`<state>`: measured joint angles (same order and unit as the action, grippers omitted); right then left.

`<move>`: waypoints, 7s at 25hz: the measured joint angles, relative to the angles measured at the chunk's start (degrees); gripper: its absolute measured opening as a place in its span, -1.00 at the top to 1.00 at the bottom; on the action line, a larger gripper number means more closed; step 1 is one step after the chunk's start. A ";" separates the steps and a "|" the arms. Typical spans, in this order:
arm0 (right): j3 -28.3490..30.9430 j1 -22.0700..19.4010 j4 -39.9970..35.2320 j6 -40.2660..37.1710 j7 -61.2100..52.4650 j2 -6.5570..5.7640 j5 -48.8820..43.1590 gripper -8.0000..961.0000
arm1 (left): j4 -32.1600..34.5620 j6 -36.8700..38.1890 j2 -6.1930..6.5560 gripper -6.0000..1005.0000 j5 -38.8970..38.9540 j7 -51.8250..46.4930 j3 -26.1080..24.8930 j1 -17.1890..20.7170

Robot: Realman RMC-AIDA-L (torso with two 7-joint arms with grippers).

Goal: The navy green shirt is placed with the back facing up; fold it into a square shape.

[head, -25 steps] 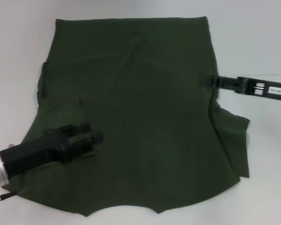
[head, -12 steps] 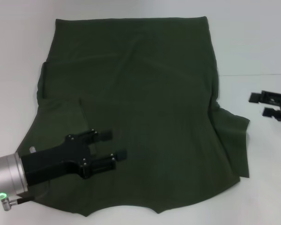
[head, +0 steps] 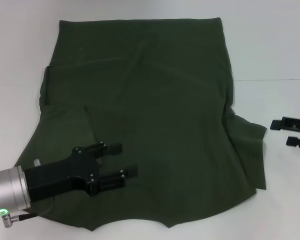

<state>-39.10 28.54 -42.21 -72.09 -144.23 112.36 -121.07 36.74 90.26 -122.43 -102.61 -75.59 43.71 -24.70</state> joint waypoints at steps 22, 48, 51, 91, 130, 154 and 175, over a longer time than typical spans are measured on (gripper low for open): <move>0.04 3.49 9.51 13.14 8.15 3.91 0.39 -0.79 | -0.67 -1.28 0.40 -0.74 -1.11 -0.53 -0.16 -0.15; -0.01 4.57 11.86 14.34 11.05 4.54 1.94 -0.79 | -0.70 -1.50 0.62 -0.74 -1.10 -0.53 -0.46 0.42; -0.01 4.38 11.88 13.46 11.13 4.46 1.92 -0.79 | -0.70 -1.50 0.62 -0.74 -1.10 -0.53 -0.46 0.44; 4.51 3.11 13.72 10.34 15.77 4.64 1.91 0.25 | -0.40 -1.23 0.58 -0.73 -1.10 -0.70 -0.51 0.43; 4.66 9.19 14.17 22.42 24.20 2.34 6.55 0.89 | -0.71 -3.00 0.09 -0.73 -0.71 -0.62 -0.55 -0.08; 3.60 9.81 13.99 22.03 24.55 0.32 6.48 0.81 | -1.30 -2.48 0.00 -0.73 -0.66 -0.94 -0.55 -0.08; 4.11 4.88 13.55 24.87 20.86 0.52 6.37 0.74 | -1.32 -2.83 -0.09 -0.73 -0.66 -1.98 -0.64 -0.26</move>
<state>-35.00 33.42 -28.66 -47.22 -123.37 112.88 -114.70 35.42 87.44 -122.52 -103.27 -77.57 43.07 -24.97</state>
